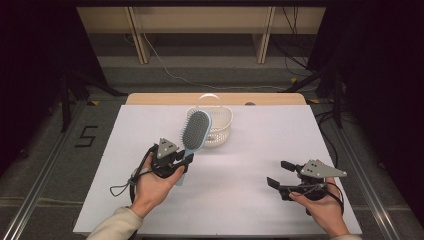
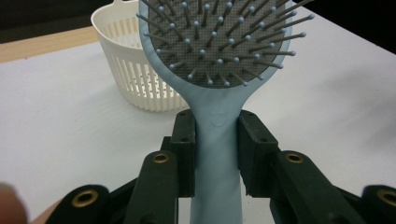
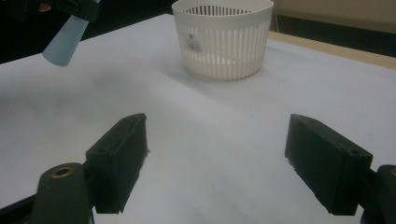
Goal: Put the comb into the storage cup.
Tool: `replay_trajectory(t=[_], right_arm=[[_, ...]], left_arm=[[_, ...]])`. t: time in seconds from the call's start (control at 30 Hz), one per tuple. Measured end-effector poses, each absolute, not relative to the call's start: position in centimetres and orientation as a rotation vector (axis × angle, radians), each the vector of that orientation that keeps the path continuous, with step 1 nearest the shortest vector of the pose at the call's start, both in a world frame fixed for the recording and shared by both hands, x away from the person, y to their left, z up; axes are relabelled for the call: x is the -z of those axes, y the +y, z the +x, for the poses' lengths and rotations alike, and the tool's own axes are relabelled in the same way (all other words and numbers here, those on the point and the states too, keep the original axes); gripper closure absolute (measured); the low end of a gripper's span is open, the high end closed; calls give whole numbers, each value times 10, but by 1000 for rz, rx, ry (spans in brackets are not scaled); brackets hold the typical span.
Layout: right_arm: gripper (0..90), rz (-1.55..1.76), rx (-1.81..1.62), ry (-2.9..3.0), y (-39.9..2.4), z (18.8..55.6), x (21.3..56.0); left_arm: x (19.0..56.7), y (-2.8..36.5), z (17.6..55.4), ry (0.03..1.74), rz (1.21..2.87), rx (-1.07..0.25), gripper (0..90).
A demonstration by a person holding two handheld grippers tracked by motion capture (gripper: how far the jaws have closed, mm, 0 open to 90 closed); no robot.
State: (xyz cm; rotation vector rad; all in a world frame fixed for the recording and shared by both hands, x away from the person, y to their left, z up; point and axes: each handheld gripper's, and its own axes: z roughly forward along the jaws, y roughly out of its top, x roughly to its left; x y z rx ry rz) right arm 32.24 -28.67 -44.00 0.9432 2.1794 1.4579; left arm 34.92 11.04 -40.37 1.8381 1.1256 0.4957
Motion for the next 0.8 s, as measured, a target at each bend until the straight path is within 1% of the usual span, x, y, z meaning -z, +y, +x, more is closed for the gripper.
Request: replay_trajectory(t=[0.8], right_arm=[[214,945,-1453,2183,-286,323,440]], left_arm=[[394,112,355,1096,1753,-554,698]])
